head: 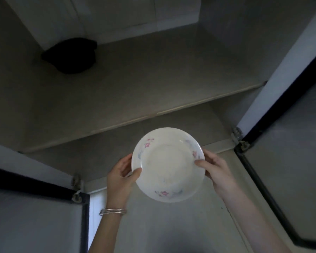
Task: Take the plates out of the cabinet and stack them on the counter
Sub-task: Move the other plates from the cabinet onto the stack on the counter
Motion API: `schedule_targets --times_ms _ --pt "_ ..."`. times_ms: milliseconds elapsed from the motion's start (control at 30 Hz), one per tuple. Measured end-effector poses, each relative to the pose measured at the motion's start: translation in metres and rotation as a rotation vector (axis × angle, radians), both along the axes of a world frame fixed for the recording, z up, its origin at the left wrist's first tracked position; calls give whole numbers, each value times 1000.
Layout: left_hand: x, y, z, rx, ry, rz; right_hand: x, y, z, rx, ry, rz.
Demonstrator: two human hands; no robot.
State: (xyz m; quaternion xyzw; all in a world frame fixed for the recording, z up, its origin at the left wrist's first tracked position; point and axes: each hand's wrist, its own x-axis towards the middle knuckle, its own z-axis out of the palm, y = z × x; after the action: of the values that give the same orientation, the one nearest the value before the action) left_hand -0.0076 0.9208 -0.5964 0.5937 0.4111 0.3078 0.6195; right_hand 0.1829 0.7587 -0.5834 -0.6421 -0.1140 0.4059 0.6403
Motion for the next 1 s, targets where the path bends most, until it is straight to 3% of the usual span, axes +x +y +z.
schedule_targets --times_ms 400,600,1000 --pt "-20 -67 284 -164 -100 -106 -34 -60 289 -130 86 -115" --pt "-28 -85 410 -199 -124 -52 -51 -72 416 -161 -39 -134" --pt "-55 -89 562 -270 -194 69 -64 -65 573 -137 -164 -27"
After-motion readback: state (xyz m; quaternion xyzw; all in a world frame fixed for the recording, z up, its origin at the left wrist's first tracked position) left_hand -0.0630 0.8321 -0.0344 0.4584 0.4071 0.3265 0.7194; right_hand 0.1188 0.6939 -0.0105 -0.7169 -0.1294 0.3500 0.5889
